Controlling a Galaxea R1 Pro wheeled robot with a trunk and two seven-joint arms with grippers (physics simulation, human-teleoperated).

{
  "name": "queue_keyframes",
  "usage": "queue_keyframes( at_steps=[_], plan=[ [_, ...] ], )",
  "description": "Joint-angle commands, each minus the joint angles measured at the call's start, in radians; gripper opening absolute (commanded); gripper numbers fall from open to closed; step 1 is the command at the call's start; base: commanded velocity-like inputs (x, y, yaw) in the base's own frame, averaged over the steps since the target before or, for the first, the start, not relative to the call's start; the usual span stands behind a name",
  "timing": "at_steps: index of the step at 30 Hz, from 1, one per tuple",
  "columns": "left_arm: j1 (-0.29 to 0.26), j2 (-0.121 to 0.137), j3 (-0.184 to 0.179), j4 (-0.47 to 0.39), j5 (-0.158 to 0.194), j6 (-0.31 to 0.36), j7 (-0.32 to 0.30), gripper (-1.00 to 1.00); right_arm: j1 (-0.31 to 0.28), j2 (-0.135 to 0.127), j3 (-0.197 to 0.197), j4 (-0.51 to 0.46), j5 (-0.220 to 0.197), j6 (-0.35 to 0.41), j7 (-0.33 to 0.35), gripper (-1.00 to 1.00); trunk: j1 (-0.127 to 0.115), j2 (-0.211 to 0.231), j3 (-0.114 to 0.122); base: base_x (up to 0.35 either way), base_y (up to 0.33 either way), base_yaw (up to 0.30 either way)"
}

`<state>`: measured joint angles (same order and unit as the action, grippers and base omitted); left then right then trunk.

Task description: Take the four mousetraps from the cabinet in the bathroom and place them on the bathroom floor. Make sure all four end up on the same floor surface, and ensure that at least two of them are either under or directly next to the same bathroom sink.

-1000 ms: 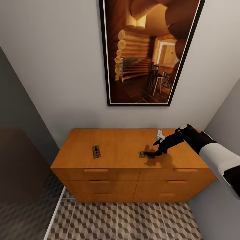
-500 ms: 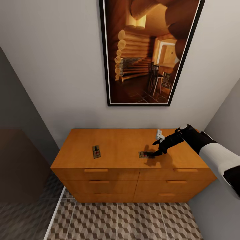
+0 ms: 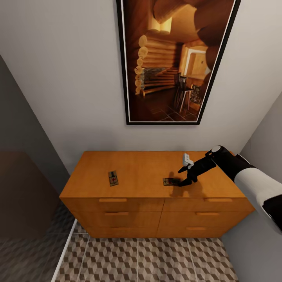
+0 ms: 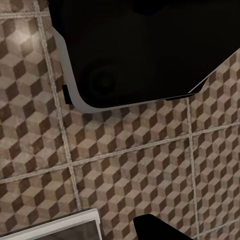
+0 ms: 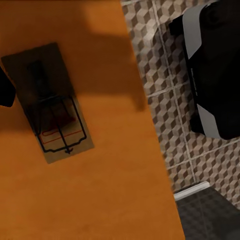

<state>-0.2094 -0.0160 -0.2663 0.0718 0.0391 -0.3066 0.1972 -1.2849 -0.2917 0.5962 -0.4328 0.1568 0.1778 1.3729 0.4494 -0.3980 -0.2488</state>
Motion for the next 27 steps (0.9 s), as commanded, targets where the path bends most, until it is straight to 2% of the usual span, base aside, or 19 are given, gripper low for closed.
queue_keyframes(
  at_steps=[1,13,27],
  plan=[
    [-0.002,-0.001,-0.008,0.005,0.004,-0.007,0.004,1.00,-0.001,-0.001,0.001,-0.002,0.001,0.009,0.009,1.00,0.001,-0.002,-0.002,0.000,0.000,0.000],
    [-0.001,-0.001,-0.008,0.005,0.004,-0.006,0.004,1.00,-0.001,-0.001,0.002,-0.004,0.002,0.004,0.067,1.00,0.001,-0.002,-0.002,0.000,0.000,0.000],
    [-0.001,-0.001,-0.008,0.005,0.004,-0.006,0.004,1.00,-0.001,-0.001,0.003,-0.004,0.003,0.003,0.079,1.00,0.001,-0.002,-0.002,0.000,0.000,0.000]
  ],
)
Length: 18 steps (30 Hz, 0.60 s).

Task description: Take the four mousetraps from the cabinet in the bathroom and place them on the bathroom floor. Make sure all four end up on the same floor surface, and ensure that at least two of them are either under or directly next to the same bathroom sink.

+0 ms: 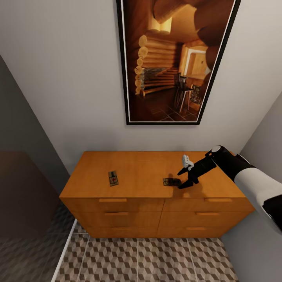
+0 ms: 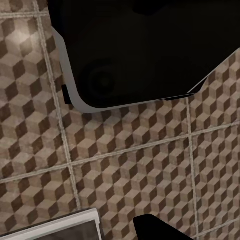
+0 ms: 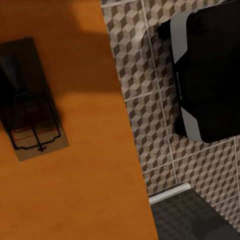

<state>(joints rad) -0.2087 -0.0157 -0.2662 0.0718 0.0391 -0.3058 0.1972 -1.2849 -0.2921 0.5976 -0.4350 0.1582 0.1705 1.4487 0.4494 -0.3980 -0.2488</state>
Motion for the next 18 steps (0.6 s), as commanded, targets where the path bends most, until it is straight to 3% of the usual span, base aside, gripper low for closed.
queue_keyframes(
  at_steps=[1,18],
  plan=[
    [-0.002,-0.001,-0.008,0.005,0.004,-0.007,0.004,1.00,-0.001,-0.001,0.002,-0.002,0.001,0.011,0.003,1.00,0.001,-0.002,-0.002,0.026,0.000,0.000],
    [-0.001,-0.001,-0.008,0.005,0.004,-0.007,0.004,1.00,-0.001,-0.001,0.003,-0.002,0.004,0.010,-0.005,1.00,0.001,-0.002,-0.002,0.082,0.000,0.000]
  ],
)
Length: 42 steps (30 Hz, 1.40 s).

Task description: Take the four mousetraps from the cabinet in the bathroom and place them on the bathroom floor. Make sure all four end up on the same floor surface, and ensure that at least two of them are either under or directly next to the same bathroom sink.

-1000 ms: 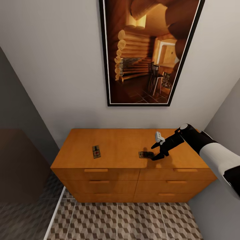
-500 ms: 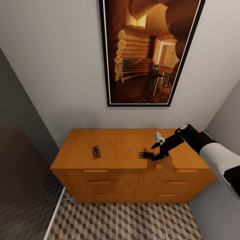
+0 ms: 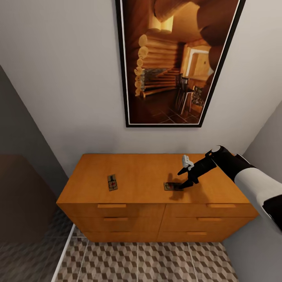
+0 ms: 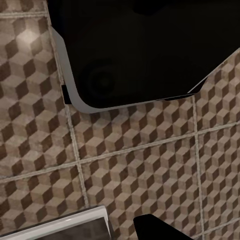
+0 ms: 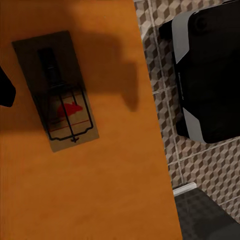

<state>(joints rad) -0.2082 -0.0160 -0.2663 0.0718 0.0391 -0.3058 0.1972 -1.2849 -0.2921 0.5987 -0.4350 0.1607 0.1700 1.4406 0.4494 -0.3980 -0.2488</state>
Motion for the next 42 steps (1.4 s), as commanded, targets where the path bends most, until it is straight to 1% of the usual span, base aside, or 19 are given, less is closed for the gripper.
queue_keyframes(
  at_steps=[1,19,42],
  plan=[
    [-0.002,-0.001,-0.008,0.005,0.004,-0.007,0.004,1.00,-0.001,-0.001,0.002,-0.002,0.001,0.011,0.003,1.00,0.001,-0.002,-0.002,0.013,0.000,0.000],
    [0.000,0.000,-0.008,0.005,0.004,-0.007,0.004,1.00,-0.001,-0.001,0.003,-0.001,0.002,0.011,0.000,1.00,0.001,-0.002,-0.005,0.002,0.000,0.000],
    [0.000,-0.001,-0.008,0.005,0.004,-0.007,0.004,1.00,-0.001,-0.001,0.003,-0.001,0.002,0.007,0.000,1.00,0.001,-0.002,-0.029,0.000,0.000,0.000]
  ],
)
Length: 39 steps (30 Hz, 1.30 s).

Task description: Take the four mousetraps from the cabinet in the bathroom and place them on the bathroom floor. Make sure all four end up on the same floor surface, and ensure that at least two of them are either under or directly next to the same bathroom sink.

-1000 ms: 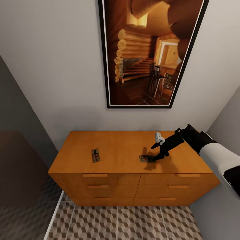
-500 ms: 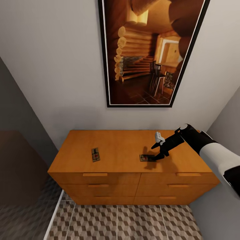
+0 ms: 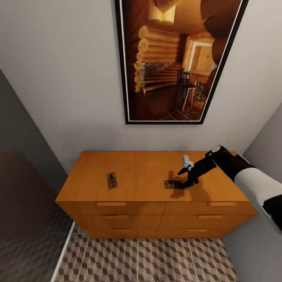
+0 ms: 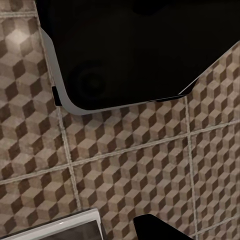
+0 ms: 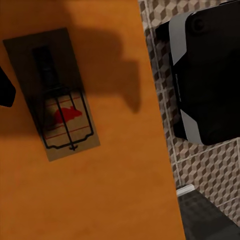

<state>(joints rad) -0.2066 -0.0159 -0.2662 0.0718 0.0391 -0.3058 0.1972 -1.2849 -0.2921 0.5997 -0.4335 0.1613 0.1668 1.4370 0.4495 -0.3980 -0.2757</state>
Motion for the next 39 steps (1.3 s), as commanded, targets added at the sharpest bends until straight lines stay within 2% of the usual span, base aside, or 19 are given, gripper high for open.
queue_keyframes(
  at_steps=[1,22,39],
  plan=[
    [-0.002,-0.001,-0.008,0.005,0.004,-0.007,0.004,1.00,-0.001,-0.001,0.002,-0.002,0.001,0.010,0.003,1.00,0.001,-0.002,-0.003,0.000,0.000,0.000],
    [0.001,-0.001,-0.008,0.005,0.004,-0.007,0.004,1.00,-0.001,-0.002,0.002,-0.002,0.001,0.008,-0.004,1.00,0.001,-0.002,-0.025,0.000,0.000,0.000],
    [0.003,-0.002,-0.008,0.003,0.004,-0.007,0.004,1.00,-0.001,-0.001,0.002,-0.001,0.001,0.008,-0.032,1.00,0.001,-0.002,-0.028,0.029,-0.026,0.000]
  ],
)
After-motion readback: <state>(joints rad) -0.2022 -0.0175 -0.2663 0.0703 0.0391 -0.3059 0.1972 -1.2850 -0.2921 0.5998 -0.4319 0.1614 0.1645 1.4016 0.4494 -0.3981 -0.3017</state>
